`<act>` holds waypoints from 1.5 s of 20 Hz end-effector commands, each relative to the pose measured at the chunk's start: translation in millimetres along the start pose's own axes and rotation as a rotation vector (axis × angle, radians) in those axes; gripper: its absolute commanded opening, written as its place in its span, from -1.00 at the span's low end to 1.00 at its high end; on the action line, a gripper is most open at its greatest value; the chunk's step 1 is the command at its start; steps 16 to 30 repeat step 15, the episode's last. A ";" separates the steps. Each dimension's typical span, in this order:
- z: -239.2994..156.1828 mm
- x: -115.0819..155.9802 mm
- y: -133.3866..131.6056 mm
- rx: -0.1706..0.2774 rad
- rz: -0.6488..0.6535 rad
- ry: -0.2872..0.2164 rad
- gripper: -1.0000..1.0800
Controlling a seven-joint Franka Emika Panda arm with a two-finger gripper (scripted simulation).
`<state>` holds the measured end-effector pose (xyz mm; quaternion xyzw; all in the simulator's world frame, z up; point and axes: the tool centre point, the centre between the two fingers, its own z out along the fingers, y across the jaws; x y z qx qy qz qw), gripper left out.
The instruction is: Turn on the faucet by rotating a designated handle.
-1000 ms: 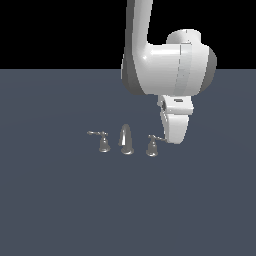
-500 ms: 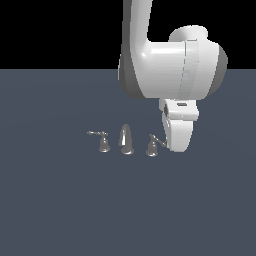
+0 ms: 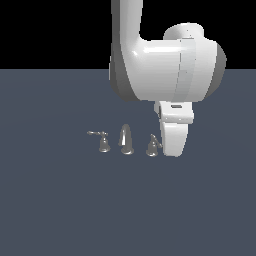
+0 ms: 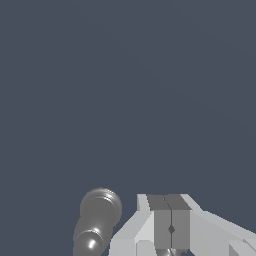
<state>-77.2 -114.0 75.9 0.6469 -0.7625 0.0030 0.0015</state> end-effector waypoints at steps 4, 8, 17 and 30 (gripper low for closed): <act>-0.1 -7.1 7.3 -0.003 0.006 0.000 -1.00; -0.5 -33.4 2.3 -0.003 -0.010 -0.002 -1.00; -1.2 -72.4 -4.6 -0.003 -0.034 -0.006 -1.00; -1.2 -72.4 -4.6 -0.003 -0.034 -0.006 -1.00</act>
